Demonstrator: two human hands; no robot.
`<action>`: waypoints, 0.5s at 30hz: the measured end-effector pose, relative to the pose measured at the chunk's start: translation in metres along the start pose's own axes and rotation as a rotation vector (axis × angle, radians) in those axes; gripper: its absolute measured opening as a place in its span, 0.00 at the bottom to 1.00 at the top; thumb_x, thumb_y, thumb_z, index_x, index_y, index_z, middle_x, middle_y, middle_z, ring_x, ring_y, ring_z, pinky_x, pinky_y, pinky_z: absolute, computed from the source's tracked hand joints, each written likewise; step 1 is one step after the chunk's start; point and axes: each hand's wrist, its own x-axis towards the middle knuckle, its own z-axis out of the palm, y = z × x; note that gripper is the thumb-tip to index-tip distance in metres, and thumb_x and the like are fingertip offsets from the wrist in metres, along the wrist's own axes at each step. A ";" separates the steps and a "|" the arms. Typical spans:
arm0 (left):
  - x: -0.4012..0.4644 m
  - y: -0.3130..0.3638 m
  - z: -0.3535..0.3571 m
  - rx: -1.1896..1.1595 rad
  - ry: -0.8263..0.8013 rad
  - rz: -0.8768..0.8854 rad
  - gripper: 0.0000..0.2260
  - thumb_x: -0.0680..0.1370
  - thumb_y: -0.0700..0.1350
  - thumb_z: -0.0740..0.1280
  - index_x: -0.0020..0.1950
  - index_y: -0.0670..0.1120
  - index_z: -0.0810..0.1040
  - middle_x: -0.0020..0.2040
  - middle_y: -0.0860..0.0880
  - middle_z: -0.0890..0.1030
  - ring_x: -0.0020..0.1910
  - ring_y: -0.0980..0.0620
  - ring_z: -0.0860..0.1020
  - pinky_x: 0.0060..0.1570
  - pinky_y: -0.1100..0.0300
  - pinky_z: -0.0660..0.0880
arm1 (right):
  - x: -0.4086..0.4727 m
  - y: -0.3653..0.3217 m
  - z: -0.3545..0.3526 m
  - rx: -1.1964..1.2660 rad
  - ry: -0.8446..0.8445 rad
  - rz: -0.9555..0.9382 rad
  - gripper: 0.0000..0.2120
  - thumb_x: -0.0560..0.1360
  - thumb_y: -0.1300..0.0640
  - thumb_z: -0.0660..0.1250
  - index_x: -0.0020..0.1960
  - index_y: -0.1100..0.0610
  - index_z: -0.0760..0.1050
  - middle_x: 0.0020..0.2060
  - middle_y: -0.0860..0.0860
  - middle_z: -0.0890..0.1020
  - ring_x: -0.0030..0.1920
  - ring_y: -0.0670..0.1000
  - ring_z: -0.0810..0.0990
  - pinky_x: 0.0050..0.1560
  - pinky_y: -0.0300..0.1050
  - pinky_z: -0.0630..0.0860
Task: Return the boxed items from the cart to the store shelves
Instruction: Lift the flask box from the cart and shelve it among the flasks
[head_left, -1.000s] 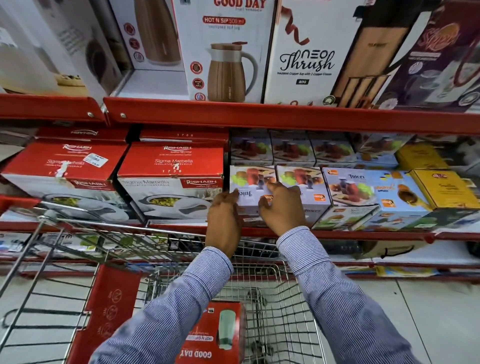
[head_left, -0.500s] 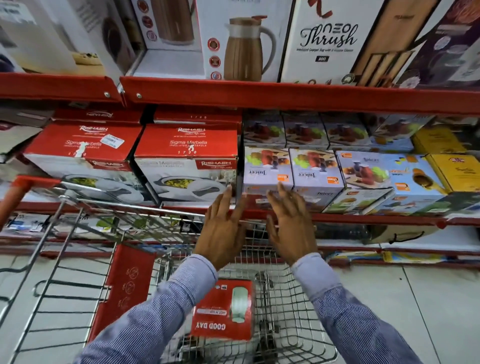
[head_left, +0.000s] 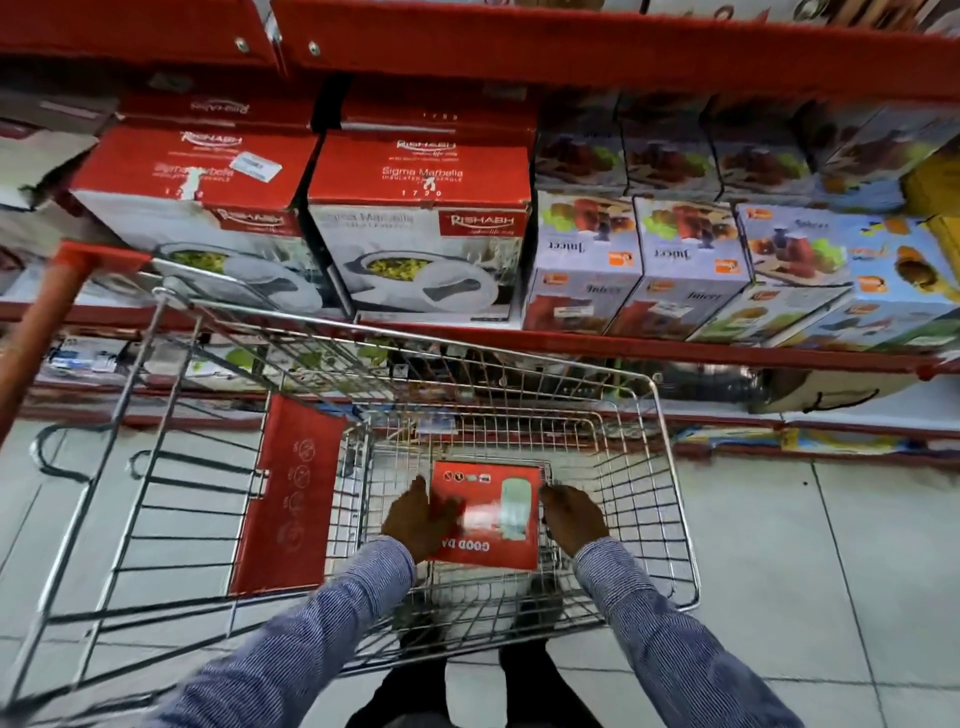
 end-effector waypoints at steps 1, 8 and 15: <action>0.000 -0.002 0.002 -0.096 -0.040 -0.041 0.20 0.79 0.53 0.65 0.64 0.41 0.71 0.61 0.42 0.81 0.46 0.52 0.80 0.45 0.66 0.75 | 0.001 0.004 0.004 0.029 -0.012 0.029 0.23 0.79 0.45 0.54 0.45 0.60 0.80 0.47 0.62 0.84 0.49 0.61 0.82 0.56 0.54 0.77; -0.014 0.004 -0.002 -0.586 -0.183 -0.189 0.12 0.76 0.46 0.69 0.55 0.44 0.72 0.44 0.49 0.80 0.36 0.55 0.75 0.30 0.62 0.72 | -0.022 -0.003 0.017 0.253 0.083 0.052 0.16 0.79 0.48 0.59 0.59 0.54 0.79 0.60 0.58 0.81 0.60 0.58 0.78 0.66 0.50 0.71; -0.048 0.019 -0.042 -0.592 -0.035 0.047 0.18 0.76 0.51 0.69 0.63 0.45 0.77 0.47 0.50 0.84 0.40 0.53 0.80 0.34 0.62 0.74 | -0.060 -0.030 -0.012 0.377 0.244 -0.210 0.18 0.74 0.43 0.59 0.51 0.53 0.82 0.40 0.51 0.84 0.44 0.58 0.82 0.47 0.49 0.79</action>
